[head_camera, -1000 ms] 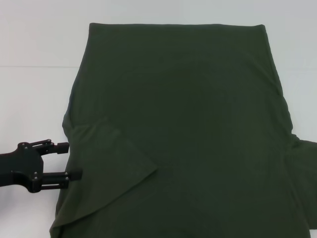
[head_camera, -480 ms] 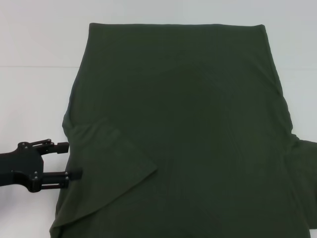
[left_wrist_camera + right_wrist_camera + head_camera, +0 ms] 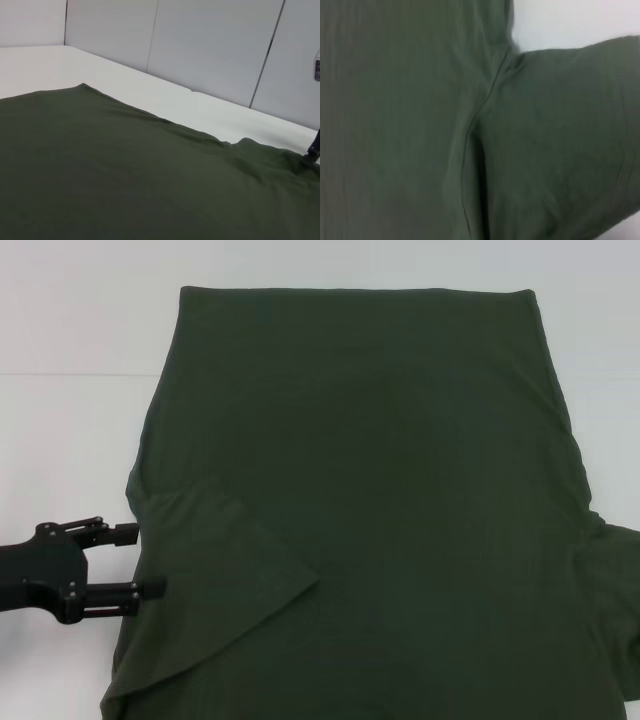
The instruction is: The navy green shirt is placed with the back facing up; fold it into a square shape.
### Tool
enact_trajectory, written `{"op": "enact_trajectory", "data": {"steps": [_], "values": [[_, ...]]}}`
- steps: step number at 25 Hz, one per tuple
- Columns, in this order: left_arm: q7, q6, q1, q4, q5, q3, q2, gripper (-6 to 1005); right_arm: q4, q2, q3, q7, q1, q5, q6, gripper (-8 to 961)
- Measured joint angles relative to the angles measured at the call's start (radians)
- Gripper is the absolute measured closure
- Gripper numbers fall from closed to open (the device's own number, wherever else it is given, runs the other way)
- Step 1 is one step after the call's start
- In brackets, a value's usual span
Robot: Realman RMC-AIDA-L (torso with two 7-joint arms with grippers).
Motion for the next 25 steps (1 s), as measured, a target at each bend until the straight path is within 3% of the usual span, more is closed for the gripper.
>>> {"op": "enact_trajectory", "data": {"steps": [2, 5, 10, 18, 25], "values": [[0.000, 0.000, 0.000, 0.000, 0.000, -0.001, 0.002, 150, 0.000, -0.002, -0.005, 0.003, 0.002, 0.000, -0.004, 406], [0.000, -0.001, 0.000, 0.001, 0.000, -0.006, 0.003, 151, 0.005, -0.004, -0.001, 0.007, 0.007, 0.001, -0.010, 651], [0.001, -0.008, 0.000, 0.001, -0.005, -0.008, 0.003, 151, 0.013, -0.008, -0.004, 0.009, 0.011, 0.000, -0.014, 880], [0.004, -0.013, -0.003, 0.001, -0.012, -0.015, -0.001, 152, 0.002, -0.011, 0.038, 0.008, 0.002, 0.006, -0.008, 923], [0.000, -0.021, -0.002, -0.003, -0.058, -0.041, -0.003, 153, -0.002, -0.034, 0.139, -0.004, -0.013, 0.008, -0.008, 923]]}}
